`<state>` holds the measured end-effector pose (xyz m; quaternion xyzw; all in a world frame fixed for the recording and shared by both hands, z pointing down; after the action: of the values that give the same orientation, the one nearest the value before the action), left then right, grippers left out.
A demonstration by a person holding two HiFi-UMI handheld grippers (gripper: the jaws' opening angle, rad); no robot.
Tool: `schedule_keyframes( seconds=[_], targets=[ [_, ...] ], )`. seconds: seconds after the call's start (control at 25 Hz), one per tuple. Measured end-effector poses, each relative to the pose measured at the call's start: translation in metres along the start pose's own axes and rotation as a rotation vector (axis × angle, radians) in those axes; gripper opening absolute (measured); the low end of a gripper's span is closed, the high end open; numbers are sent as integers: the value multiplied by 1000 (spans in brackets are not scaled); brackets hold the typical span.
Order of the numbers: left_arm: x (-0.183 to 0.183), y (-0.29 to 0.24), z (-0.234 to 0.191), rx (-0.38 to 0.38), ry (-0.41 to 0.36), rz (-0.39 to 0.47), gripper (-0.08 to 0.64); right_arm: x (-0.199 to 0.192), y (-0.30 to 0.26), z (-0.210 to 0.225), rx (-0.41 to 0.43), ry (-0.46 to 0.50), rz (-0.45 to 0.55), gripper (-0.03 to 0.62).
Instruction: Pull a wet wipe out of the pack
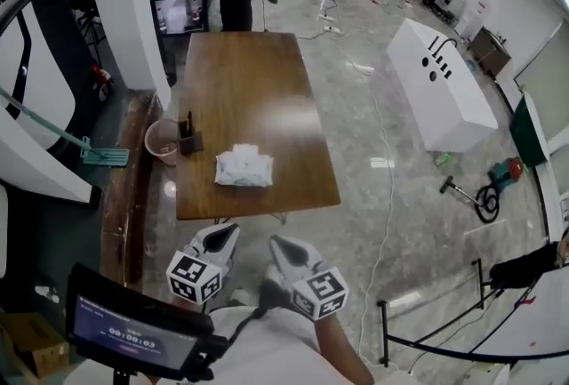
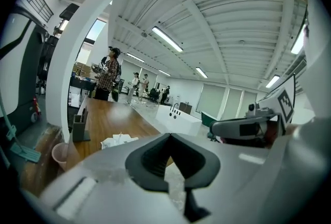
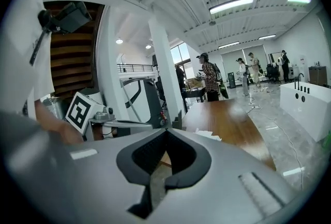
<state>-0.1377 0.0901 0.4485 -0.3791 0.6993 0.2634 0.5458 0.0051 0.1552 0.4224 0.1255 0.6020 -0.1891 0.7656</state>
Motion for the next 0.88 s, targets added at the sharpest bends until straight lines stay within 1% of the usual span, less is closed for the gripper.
schedule_keyframes(
  seconds=[0.08, 0.16, 0.28, 0.44, 0.56, 0.64, 0.76, 0.88],
  targets=[
    [-2, -2, -10, 14, 18, 1, 3, -1, -10, 5, 10, -6, -7, 5],
    [-4, -8, -19, 7, 39, 13, 2, -3, -24, 14, 26, -29, -2, 5],
    [-5, -18, -32, 11, 37, 20, 3, -4, -47, 34, 58, -52, 10, 5],
    [2, -39, -44, 65, 36, 13, 3, 3, -73, 63, 105, -45, -21, 5],
    [7, -65, -55, 108, 14, 3, 3, 7, -97, 85, 151, -18, -56, 5],
    [13, -83, -66, 144, -8, 17, 3, 6, -115, 100, 178, -9, -72, 5],
    [22, -103, -82, 204, -24, 36, 3, 5, -140, 119, 226, -41, -90, 5],
    [28, -123, -94, 232, -5, 32, 3, 9, -161, 135, 282, -51, -115, 5]
  ],
)
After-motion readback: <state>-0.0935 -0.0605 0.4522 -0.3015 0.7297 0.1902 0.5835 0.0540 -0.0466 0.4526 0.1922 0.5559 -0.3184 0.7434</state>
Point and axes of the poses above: the fingertips, and each gripper's own axes: y backward along the fingers, z to its right, x out of its top, the point moved 6 cm from there along y, backward along the fingers, and after that the axes turned 14 degrees about z, right-handed, at the moved point
